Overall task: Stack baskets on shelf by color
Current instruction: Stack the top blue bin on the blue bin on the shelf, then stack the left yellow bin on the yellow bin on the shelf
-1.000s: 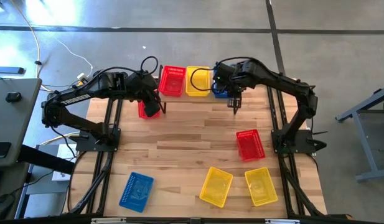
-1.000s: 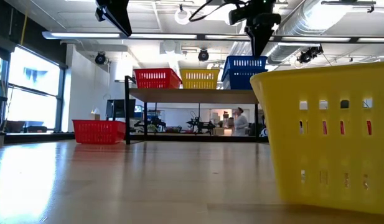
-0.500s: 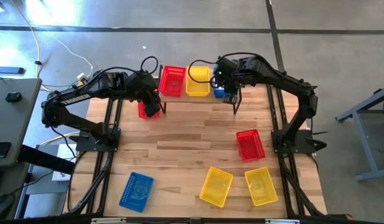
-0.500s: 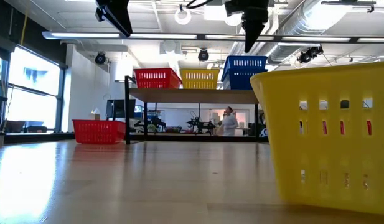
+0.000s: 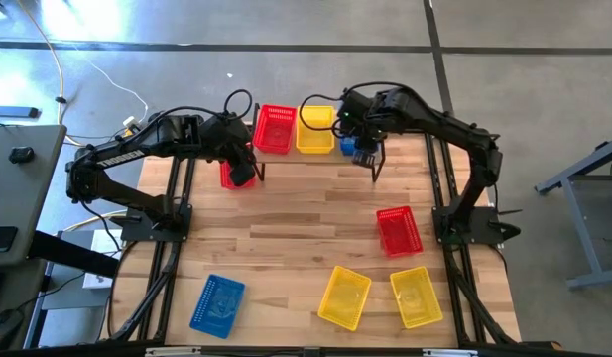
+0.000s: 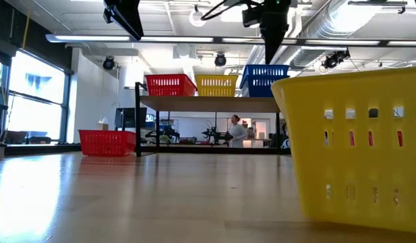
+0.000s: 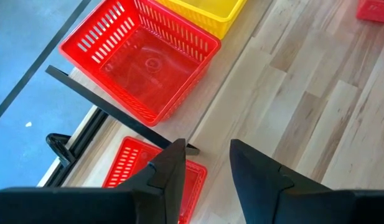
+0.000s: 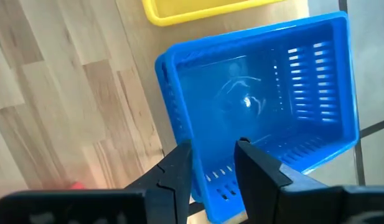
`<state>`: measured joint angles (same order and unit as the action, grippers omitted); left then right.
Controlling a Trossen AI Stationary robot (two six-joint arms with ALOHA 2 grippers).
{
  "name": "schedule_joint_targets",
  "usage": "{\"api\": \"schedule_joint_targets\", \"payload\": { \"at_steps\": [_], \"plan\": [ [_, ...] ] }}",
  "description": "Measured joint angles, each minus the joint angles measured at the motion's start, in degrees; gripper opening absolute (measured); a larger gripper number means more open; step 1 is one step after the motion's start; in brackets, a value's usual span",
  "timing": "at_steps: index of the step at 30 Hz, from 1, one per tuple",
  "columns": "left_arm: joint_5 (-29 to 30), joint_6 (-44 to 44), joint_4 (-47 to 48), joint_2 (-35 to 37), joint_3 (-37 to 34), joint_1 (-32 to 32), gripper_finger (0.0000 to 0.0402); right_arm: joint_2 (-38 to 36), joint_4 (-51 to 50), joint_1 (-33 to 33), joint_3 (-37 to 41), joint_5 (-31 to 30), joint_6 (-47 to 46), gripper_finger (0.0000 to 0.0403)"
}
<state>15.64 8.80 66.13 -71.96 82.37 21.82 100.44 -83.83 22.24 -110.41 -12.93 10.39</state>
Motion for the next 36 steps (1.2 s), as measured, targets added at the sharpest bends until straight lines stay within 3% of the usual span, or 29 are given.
{"api": "schedule_joint_targets", "payload": {
  "at_steps": [11,20,27,36],
  "plan": [
    [0.0,0.3,0.0,0.0,0.0,0.0,0.0118,-0.5,-0.9,-0.2,-1.5,-0.3,-2.8,0.0106],
    [-8.0,8.5,-0.5,0.0,0.0,-0.2,0.0118,-0.6,-2.3,-3.8,-7.8,3.6,-19.8,0.0106],
    [-15.0,6.8,-0.4,0.0,0.0,-0.5,0.0118,-0.6,-3.8,-9.7,-8.3,7.0,-31.0,0.0106],
    [-16.1,3.1,-0.4,0.0,0.0,-5.3,0.0117,-0.6,-5.1,-18.0,-5.0,7.4,-43.2,0.0106]
  ]
}}
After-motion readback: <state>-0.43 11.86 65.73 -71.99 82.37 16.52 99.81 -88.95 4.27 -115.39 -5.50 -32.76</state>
